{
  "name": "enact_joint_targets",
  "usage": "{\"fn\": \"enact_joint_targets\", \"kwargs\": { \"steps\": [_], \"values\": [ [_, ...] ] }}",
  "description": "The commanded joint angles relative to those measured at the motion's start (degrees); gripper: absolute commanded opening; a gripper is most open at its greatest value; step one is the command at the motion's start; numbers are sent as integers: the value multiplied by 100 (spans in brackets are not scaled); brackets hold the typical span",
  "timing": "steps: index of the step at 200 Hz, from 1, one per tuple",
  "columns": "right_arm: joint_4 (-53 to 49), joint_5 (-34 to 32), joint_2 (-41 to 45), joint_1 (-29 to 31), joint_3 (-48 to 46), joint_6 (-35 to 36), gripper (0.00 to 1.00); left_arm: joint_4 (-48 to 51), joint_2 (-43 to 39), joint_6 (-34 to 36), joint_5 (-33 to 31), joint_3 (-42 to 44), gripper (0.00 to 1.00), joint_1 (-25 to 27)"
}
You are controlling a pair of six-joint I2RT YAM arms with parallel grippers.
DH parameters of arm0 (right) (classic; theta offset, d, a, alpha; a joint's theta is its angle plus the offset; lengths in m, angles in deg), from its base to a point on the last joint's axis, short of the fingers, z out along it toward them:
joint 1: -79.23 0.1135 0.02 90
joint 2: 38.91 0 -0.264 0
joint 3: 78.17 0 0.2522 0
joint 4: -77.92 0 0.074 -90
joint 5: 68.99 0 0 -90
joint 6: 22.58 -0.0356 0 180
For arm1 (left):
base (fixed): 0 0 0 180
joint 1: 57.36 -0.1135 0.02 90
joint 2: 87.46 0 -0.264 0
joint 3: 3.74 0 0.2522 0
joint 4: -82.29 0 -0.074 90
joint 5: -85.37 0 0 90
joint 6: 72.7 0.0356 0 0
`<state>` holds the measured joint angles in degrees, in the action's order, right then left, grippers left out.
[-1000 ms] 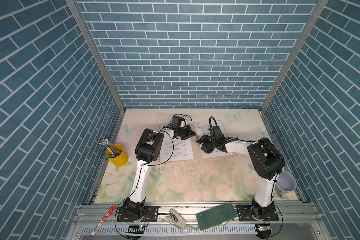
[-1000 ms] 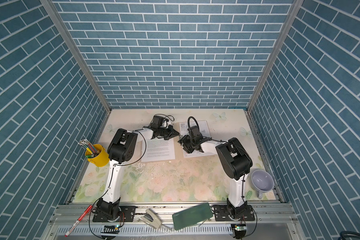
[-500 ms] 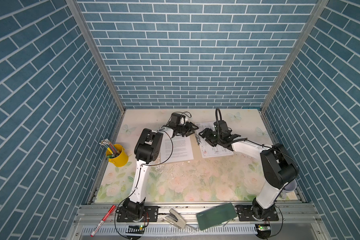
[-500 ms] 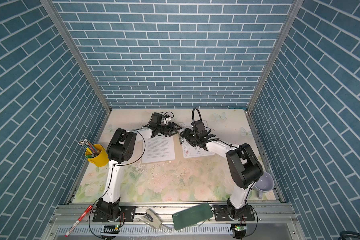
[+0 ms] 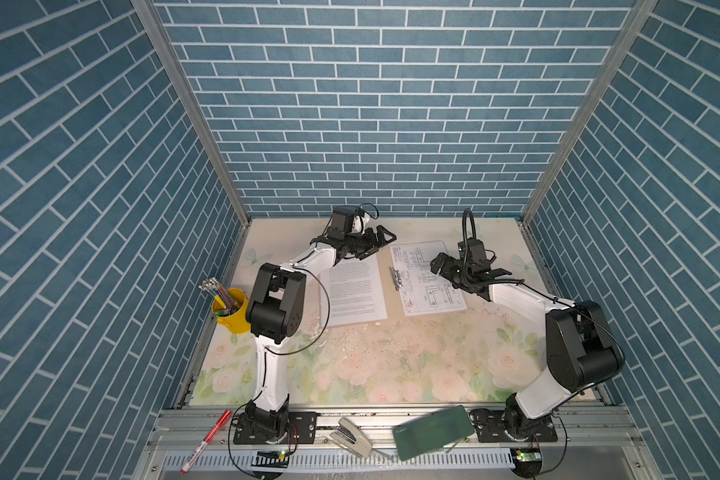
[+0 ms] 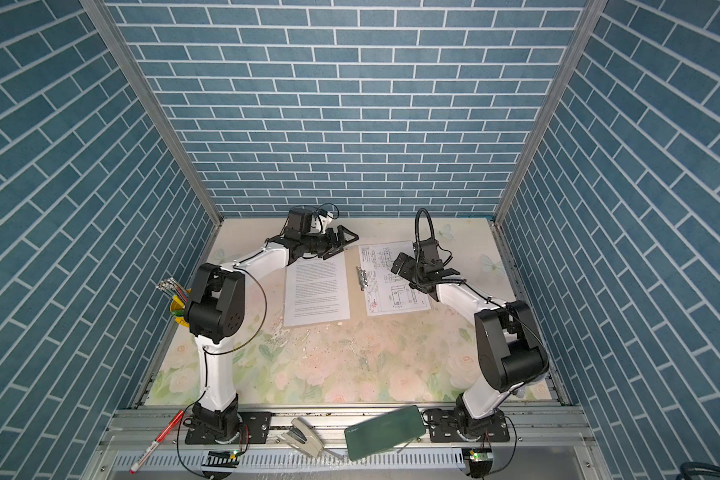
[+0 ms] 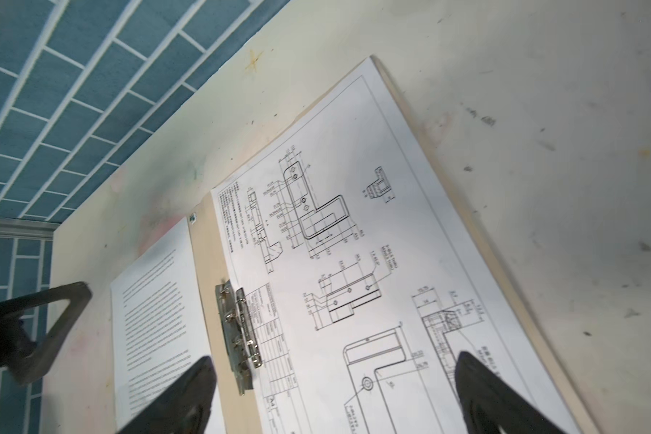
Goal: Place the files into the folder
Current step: 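Lift both grippers off the clip and draw them apart to the folder edges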
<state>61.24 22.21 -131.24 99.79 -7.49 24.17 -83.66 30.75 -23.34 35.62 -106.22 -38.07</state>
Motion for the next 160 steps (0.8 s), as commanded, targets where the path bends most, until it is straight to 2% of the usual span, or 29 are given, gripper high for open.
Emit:
{"fn": "enact_joint_targets", "kwargs": {
  "steps": [1, 42, 74, 116, 160],
  "values": [
    [-216, -358, 181, -173, -229, 393, 98, 502, -262, 438, -431, 358, 100, -201],
    [-103, -489, 223, -460, -500, 395, 98, 1338, -1026, 1195, -1454, 914, 100, -511],
    [133, -447, 204, -693, -740, 417, 98, 1533, -1599, 1310, -1901, 1610, 100, -1017],
    [300, -127, -95, -995, -885, 544, 97, 1857, -2007, 1622, -2021, 2331, 100, -1906],
    [449, 102, -441, -1190, -872, 607, 97, 2034, -1846, 1757, -1837, 2481, 100, -2034]
  ]
}}
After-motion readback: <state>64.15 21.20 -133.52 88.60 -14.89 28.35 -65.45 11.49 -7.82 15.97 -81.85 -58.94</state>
